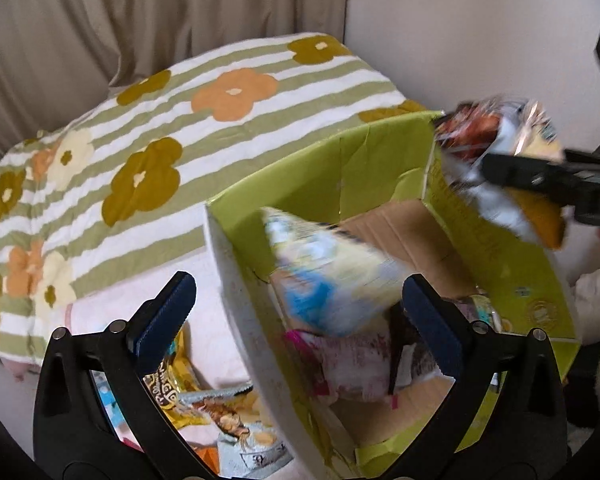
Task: Organize snacks
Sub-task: 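Lift both bags over the box and open both tools to drop them, then move both tools back over the remaining snacks on the table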
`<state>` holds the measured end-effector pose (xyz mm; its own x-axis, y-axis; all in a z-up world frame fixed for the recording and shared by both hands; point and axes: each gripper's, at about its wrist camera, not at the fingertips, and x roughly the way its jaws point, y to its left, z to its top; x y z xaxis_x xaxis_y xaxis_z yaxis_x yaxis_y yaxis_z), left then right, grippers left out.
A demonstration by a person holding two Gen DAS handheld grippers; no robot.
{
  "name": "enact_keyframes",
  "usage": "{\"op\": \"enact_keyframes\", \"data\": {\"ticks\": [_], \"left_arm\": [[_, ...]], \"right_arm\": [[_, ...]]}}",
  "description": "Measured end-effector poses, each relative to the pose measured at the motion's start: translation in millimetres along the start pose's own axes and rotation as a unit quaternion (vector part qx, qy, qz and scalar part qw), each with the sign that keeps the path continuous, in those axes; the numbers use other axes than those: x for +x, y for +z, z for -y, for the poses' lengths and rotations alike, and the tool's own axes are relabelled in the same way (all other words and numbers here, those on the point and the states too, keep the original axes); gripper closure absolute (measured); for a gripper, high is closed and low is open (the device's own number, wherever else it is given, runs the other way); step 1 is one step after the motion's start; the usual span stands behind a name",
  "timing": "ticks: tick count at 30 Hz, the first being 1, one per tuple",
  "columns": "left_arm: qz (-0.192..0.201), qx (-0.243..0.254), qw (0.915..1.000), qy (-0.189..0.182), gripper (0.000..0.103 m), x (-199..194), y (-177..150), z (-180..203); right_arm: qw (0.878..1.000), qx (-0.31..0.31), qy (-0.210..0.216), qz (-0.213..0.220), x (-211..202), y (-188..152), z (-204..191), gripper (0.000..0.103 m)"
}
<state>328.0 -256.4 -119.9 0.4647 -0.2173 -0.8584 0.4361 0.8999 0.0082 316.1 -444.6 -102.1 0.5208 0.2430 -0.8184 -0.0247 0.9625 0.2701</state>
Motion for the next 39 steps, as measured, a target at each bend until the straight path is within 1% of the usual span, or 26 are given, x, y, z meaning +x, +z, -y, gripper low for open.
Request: {"op": "enact_keyframes", "data": {"ticks": [5, 9, 10, 11, 12, 13, 16, 21, 25, 33, 37, 39], "left_arm": [[0.005, -0.006, 1.0000, 0.003, 0.000, -10.9, -6.1, -8.8], [0.006, -0.017, 0.9998, 0.002, 0.000, -16.7, -11.9, -13.9], [0.007, -0.020, 0.9998, 0.002, 0.000, -18.4, -13.7, -14.5], [0.008, -0.021, 0.9997, 0.003, 0.000, -19.9, -15.2, -14.9], [0.009, -0.022, 0.9997, 0.005, 0.000, -22.4, -17.3, -14.9], [0.011, -0.024, 0.9996, 0.006, 0.000, -25.2, -19.6, -15.0], [0.014, -0.030, 0.9994, 0.009, 0.000, -32.0, -26.8, -15.7], [0.015, -0.044, 0.9988, 0.012, 0.000, -40.4, -37.6, -14.9], [0.029, -0.059, 0.9977, 0.018, 0.000, -58.3, -47.8, -12.7], [0.053, -0.091, 0.9930, 0.053, 0.000, -103.8, -70.5, -15.8], [0.058, -0.110, 0.9891, 0.078, 0.000, -127.2, -90.1, -27.3], [0.062, -0.122, 0.9869, 0.086, 0.000, -136.7, -102.5, -35.1]], "right_arm": [[1.000, 0.004, 0.002, -0.008, 7.4, -1.7, -5.7, 0.031], [1.000, 0.002, -0.008, 0.007, 8.6, -0.8, -8.5, 0.029], [1.000, 0.005, -0.011, 0.016, 8.1, -0.8, -8.0, 0.025], [0.999, 0.010, -0.010, 0.030, 6.2, -1.3, -6.8, 0.012], [0.999, 0.015, -0.008, 0.041, 3.4, -2.3, -6.3, 0.003], [0.999, 0.017, -0.008, 0.049, -0.2, -3.2, -6.1, 0.000], [0.997, 0.009, -0.008, 0.073, -13.7, -9.5, -7.5, 0.000], [0.998, 0.002, 0.003, 0.058, -25.5, -19.9, -10.2, 0.000], [0.998, -0.011, 0.012, 0.060, -38.1, -27.1, -16.2, 0.000], [0.995, -0.054, 0.041, 0.074, -65.2, -36.1, -44.6, 0.000], [0.992, -0.081, 0.060, 0.077, -75.2, -41.5, -66.9, 0.000], [0.990, -0.093, 0.077, 0.078, -78.4, -45.7, -80.9, 0.000]]}}
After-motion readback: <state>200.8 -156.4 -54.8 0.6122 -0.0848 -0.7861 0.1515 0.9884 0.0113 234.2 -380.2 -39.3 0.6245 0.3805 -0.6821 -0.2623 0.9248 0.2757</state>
